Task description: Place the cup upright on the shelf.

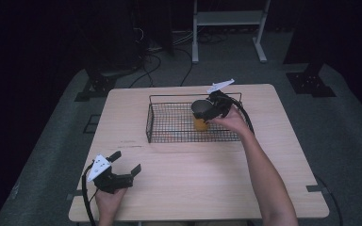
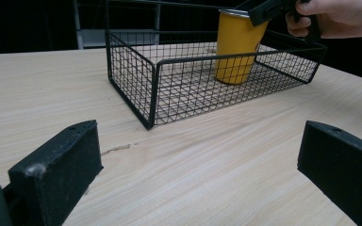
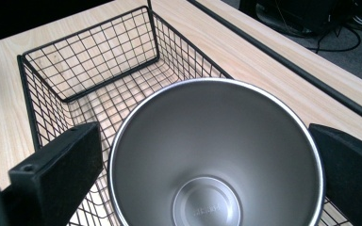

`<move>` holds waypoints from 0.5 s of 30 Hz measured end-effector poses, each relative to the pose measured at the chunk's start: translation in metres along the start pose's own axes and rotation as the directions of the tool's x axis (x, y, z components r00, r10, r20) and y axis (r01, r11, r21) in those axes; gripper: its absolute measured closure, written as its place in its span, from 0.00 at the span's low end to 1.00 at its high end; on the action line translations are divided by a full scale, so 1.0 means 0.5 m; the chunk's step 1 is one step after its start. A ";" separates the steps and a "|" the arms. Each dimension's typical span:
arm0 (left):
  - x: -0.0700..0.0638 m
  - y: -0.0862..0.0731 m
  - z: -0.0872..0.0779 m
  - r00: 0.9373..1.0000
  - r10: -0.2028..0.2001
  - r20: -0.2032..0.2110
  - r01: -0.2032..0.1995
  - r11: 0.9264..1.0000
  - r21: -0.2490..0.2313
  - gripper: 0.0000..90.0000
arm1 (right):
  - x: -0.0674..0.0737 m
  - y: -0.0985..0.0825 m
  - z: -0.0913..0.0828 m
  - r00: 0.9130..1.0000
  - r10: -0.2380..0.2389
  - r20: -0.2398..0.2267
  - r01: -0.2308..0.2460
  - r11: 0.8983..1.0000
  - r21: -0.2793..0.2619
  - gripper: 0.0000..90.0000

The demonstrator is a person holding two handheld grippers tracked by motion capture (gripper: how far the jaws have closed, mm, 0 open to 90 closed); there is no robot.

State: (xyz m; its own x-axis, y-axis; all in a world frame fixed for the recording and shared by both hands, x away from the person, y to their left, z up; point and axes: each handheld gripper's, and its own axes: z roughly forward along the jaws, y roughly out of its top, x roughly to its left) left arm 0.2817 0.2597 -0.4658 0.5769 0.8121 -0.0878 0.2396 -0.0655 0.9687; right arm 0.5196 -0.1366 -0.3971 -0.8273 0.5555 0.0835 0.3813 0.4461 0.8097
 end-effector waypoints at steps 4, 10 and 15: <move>0.000 0.000 0.000 1.000 -0.001 -0.001 0.001 1.000 -0.002 0.00 | 0.000 0.003 -0.004 1.000 0.009 0.011 -0.009 1.000 -0.014 0.00; 0.000 0.000 0.000 1.000 0.000 -0.001 0.000 1.000 -0.001 0.00 | -0.002 0.006 -0.022 1.000 0.015 0.010 -0.015 0.999 -0.043 0.00; -0.001 0.000 0.000 1.000 0.002 -0.002 -0.002 1.000 0.001 0.00 | 0.001 0.008 -0.040 1.000 0.019 0.001 -0.019 0.998 -0.067 0.00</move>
State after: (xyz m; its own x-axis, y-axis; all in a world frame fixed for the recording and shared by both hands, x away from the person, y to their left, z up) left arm 0.2816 0.2593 -0.4658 0.5759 0.8130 -0.0858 0.2393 -0.0674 0.9686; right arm 0.5126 -0.1485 -0.3821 -0.8195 0.5645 0.0988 0.3686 0.3872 0.8451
